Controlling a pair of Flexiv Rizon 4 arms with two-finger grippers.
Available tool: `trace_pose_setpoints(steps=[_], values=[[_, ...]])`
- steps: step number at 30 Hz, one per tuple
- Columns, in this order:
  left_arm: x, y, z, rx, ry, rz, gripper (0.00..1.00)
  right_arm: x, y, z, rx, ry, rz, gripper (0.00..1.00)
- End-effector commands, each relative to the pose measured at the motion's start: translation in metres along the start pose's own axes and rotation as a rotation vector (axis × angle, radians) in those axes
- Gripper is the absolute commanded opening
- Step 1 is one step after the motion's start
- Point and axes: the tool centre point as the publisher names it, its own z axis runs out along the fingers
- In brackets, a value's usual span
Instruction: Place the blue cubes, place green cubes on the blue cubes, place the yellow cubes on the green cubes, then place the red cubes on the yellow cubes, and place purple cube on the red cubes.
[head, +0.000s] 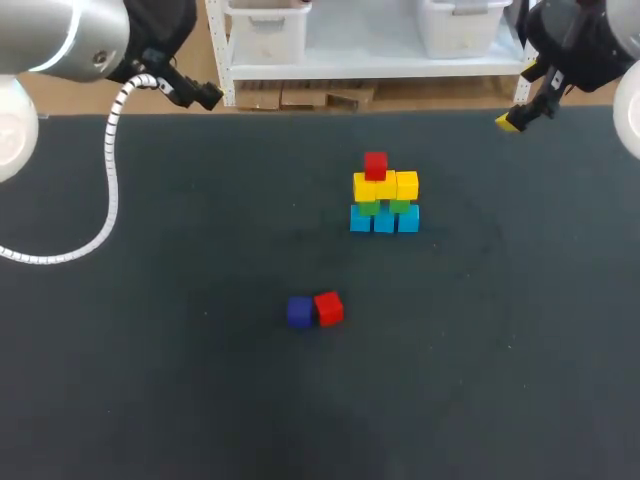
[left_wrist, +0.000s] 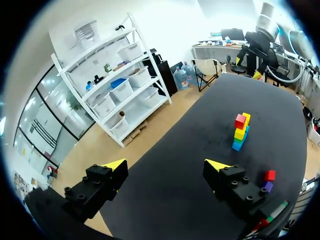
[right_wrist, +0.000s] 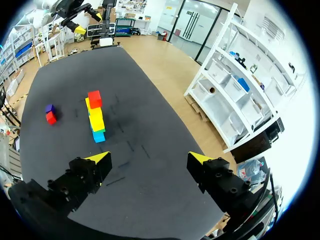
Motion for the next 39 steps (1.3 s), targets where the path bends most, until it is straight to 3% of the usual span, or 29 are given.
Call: trace_pose_setpoints(steps=[1,9,12,17,21,28,39], values=[[0.000,0.001,0.000,0.004,-0.003,0.001,1.00,0.000,0.001,-0.001,0.001,0.000,0.001,1.00],[0.000,0.001,0.000,0.004,-0.003,0.001,1.00,0.000,0.001,-0.001,0.001,0.000,0.001,1.00],[0.000,0.001,0.000,0.004,-0.003,0.001,1.00,-0.004,0.002,-0.024,0.010,0.011,-0.004,1.00],[0.000,0.001,0.000,0.004,-0.003,0.001,1.00,0.002,0.019,-0.038,-0.024,0.032,-0.023,1.00],[0.000,0.001,0.000,0.004,-0.003,0.001,1.00,0.009,0.043,-0.044,-0.070,0.051,-0.092,1.00],[0.000,0.001,0.000,0.004,-0.003,0.001,1.00,0.018,0.109,-0.046,-0.194,0.116,-0.301,1.00],[0.000,0.001,0.000,0.004,-0.003,0.001,1.00,-0.003,0.188,-0.017,-0.312,0.142,-0.582,1.00]])
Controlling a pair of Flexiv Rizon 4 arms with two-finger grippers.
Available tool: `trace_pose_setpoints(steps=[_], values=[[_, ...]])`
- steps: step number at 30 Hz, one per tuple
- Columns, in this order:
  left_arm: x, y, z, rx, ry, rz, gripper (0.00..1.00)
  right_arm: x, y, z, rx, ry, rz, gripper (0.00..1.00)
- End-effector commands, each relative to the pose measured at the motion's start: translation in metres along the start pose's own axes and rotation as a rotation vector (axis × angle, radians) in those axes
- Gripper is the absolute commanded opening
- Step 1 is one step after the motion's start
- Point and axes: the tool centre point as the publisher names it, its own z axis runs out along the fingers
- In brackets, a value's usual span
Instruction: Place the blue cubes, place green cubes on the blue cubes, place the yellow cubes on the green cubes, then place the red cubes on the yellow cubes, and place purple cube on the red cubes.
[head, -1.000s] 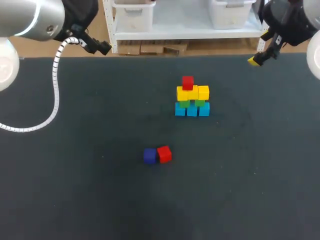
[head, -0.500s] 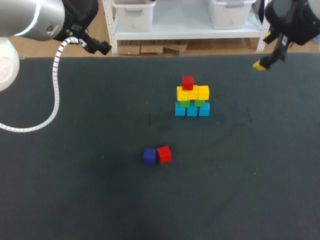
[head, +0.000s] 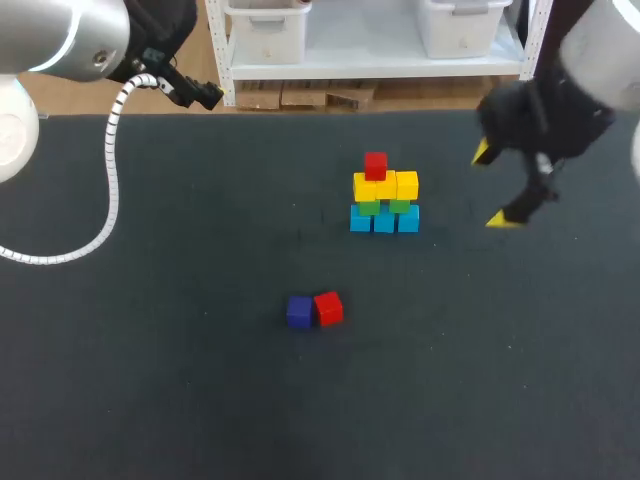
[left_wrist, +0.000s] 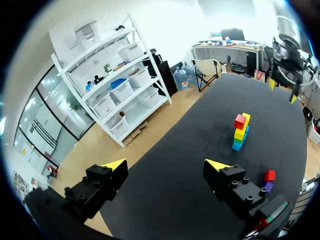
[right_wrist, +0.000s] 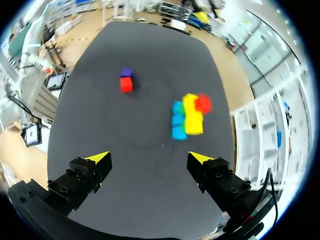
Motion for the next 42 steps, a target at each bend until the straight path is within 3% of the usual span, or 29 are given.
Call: trace_pose_setpoints(steps=[1,15,30,38,42], values=[[0.001,0.001,0.000,0.004,-0.003,0.001,1.00,-0.020,0.006,0.018,-0.020,0.012,-0.077,1.00],[0.001,0.001,0.000,0.004,-0.003,0.001,1.00,-0.060,0.036,0.078,-0.120,0.102,-0.322,1.00],[0.001,0.001,0.000,0.004,-0.003,0.001,1.00,-0.086,0.038,0.138,-0.187,0.124,-0.365,1.00],[0.001,0.001,0.000,0.004,-0.003,0.001,1.00,-0.104,0.036,0.148,-0.203,0.146,-0.410,1.00],[0.001,0.001,0.000,0.004,-0.003,0.001,1.00,-0.108,0.040,0.154,-0.278,0.142,-0.393,1.00]])
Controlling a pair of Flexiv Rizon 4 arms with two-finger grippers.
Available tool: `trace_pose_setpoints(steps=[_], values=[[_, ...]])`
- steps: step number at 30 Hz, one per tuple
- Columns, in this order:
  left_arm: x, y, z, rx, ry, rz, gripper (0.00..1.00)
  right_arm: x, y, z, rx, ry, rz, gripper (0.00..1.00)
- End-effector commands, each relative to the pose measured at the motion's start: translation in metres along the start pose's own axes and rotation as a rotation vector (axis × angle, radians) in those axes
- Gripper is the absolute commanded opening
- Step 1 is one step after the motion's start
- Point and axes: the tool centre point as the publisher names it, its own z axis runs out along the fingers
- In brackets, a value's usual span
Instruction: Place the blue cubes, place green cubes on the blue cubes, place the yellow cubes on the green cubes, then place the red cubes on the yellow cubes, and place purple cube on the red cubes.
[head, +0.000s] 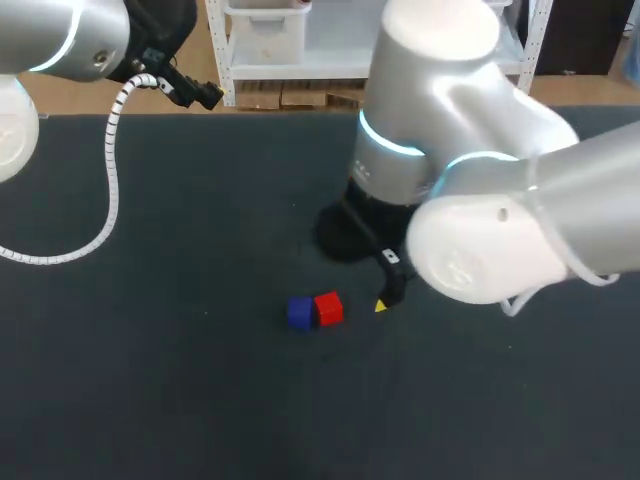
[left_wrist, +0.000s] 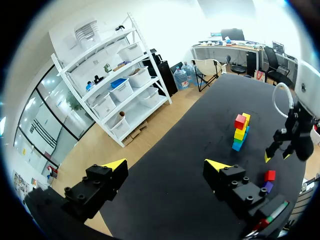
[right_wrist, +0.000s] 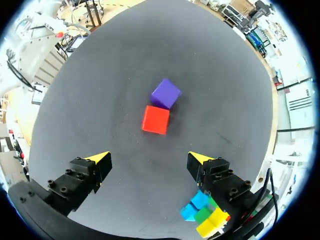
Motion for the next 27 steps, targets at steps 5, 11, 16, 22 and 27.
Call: trace_pose_setpoints(steps=[5,11,16,22,27], values=[[0.000,0.001,0.000,0.004,-0.002,0.001,1.00,-0.014,-0.006,0.010,-0.113,-0.037,0.029,1.00],[0.000,0.001,0.000,0.004,-0.002,0.001,1.00,-0.022,-0.008,0.012,-0.150,-0.032,0.074,1.00],[0.000,0.001,0.000,0.004,-0.002,0.001,1.00,-0.028,-0.004,0.005,-0.162,-0.031,0.076,1.00],[0.000,0.001,0.000,0.004,-0.002,0.001,1.00,-0.034,0.006,0.003,-0.180,-0.032,0.084,1.00],[0.000,0.001,0.000,0.004,-0.002,0.001,1.00,-0.038,0.017,0.015,-0.206,-0.026,0.082,1.00]])
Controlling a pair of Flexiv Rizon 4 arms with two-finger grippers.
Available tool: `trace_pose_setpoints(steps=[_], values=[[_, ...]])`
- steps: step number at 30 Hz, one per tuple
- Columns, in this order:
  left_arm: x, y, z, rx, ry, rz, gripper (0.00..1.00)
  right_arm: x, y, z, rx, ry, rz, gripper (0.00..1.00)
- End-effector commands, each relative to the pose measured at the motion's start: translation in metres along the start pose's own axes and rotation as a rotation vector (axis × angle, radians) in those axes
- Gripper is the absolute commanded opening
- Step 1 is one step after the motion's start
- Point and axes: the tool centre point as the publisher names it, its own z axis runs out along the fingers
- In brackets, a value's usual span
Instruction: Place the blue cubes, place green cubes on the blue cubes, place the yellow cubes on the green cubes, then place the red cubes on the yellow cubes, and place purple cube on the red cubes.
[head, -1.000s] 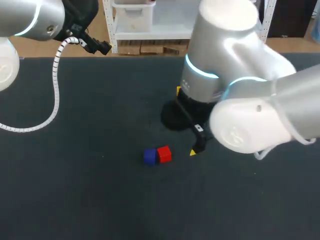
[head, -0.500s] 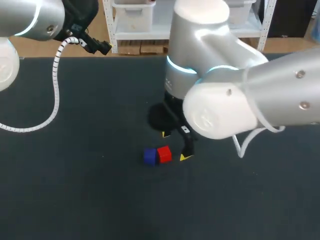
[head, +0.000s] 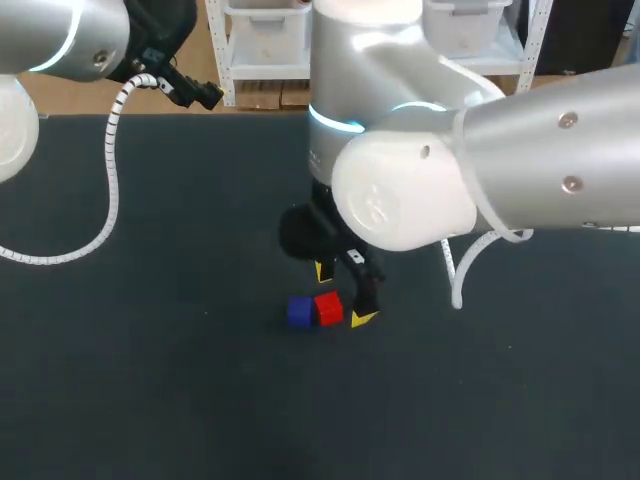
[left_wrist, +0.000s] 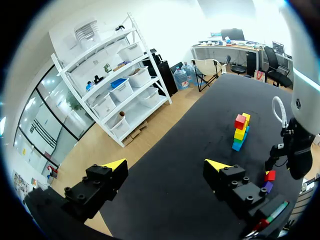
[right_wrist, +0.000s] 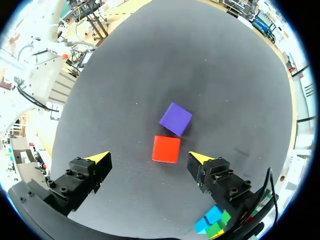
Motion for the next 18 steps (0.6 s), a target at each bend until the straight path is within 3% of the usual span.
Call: trace_pose_setpoints(steps=[1,9,11,13,14,15,18], values=[[0.000,0.001,0.000,0.004,-0.002,0.001,1.00,-0.002,0.004,0.010,-0.004,0.004,-0.002,1.00],[0.000,0.001,0.000,0.004,-0.002,0.001,1.00,-0.004,0.001,0.020,0.013,0.008,0.002,0.98],[0.000,0.001,0.000,0.004,-0.002,0.001,1.00,-0.005,-0.001,0.022,0.026,0.020,0.006,0.85],[0.000,0.001,0.000,0.004,-0.002,0.001,1.00,-0.005,-0.003,0.023,0.030,0.024,0.011,0.81],[0.000,0.001,0.000,0.004,-0.002,0.001,1.00,-0.005,-0.003,0.023,0.032,0.028,0.014,0.73],[0.000,0.001,0.000,0.004,-0.002,0.001,1.00,-0.005,-0.004,0.023,0.039,0.039,0.010,0.50],[0.000,0.001,0.000,0.004,-0.002,0.001,1.00,-0.006,-0.003,0.023,0.046,0.046,0.018,0.27]])
